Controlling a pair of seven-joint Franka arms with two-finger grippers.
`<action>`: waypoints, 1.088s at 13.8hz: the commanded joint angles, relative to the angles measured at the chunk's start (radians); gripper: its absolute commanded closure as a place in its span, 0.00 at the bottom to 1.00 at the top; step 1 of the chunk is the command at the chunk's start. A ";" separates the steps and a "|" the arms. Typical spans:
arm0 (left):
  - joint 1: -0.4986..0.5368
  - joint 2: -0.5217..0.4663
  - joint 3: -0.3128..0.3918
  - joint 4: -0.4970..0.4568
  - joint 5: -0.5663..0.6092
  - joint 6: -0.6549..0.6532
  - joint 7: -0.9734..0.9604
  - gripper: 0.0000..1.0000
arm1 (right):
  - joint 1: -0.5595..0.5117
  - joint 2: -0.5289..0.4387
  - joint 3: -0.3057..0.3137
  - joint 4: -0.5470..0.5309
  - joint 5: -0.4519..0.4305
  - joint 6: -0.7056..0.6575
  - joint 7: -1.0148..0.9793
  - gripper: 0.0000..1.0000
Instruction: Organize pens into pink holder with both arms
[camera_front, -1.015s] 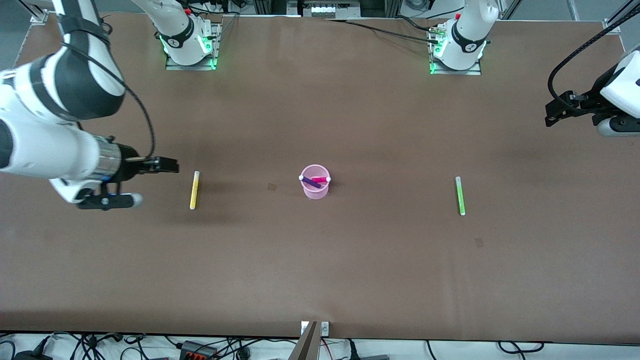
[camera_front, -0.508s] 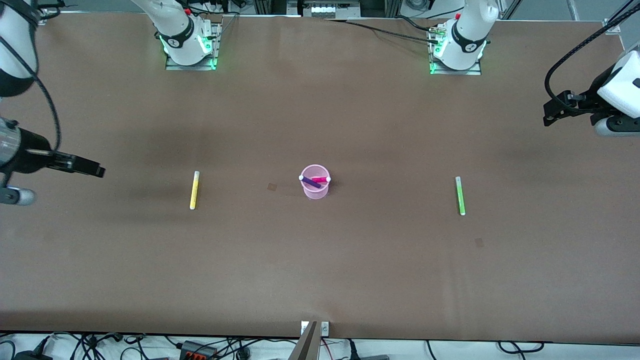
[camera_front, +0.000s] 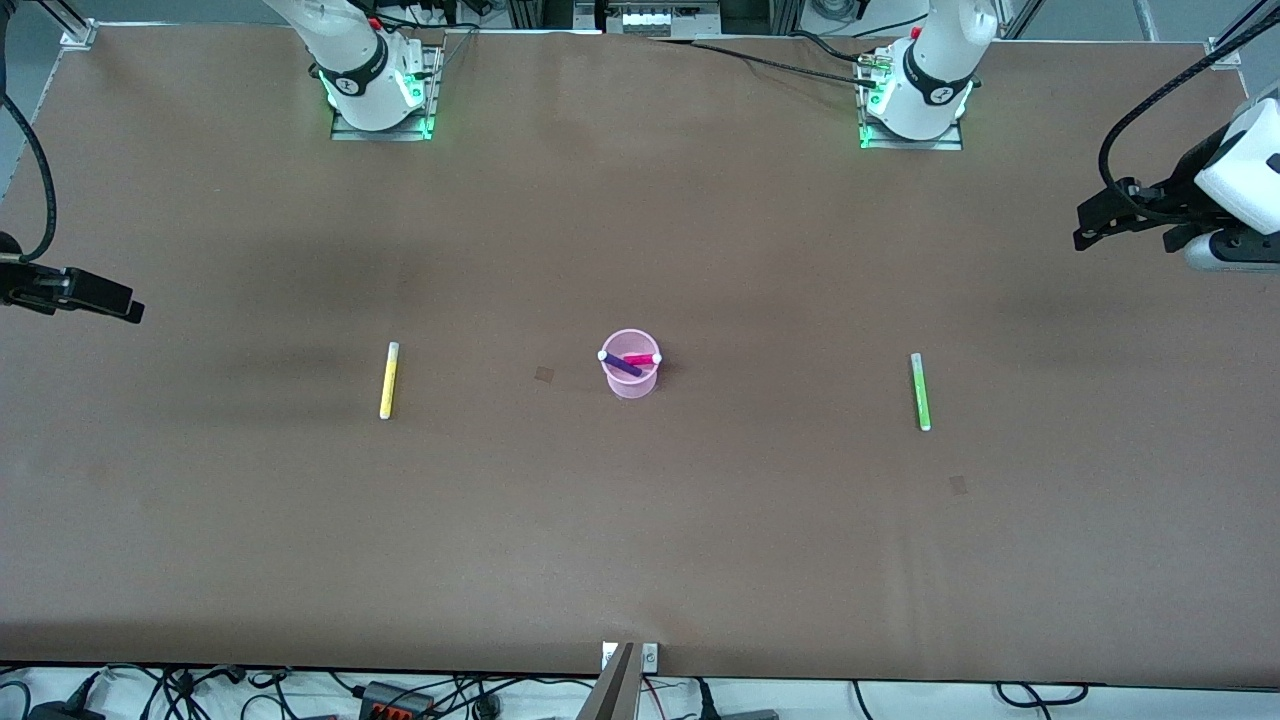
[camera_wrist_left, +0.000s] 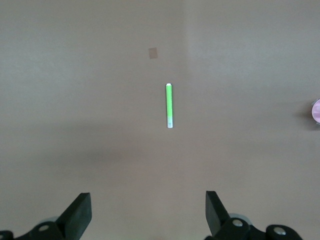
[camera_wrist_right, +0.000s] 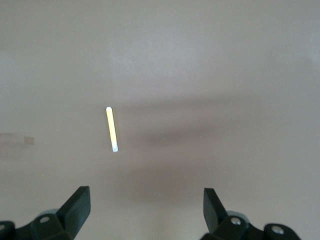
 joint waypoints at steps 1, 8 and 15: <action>0.008 -0.012 0.002 -0.010 -0.021 0.005 0.028 0.00 | 0.001 -0.150 0.010 -0.220 -0.018 0.098 -0.024 0.00; 0.006 -0.012 -0.004 -0.009 -0.017 -0.002 0.056 0.00 | -0.005 -0.258 0.007 -0.368 -0.021 0.165 -0.118 0.00; 0.005 -0.012 -0.006 -0.003 -0.015 -0.004 0.056 0.00 | -0.003 -0.255 0.010 -0.357 -0.012 0.169 -0.084 0.00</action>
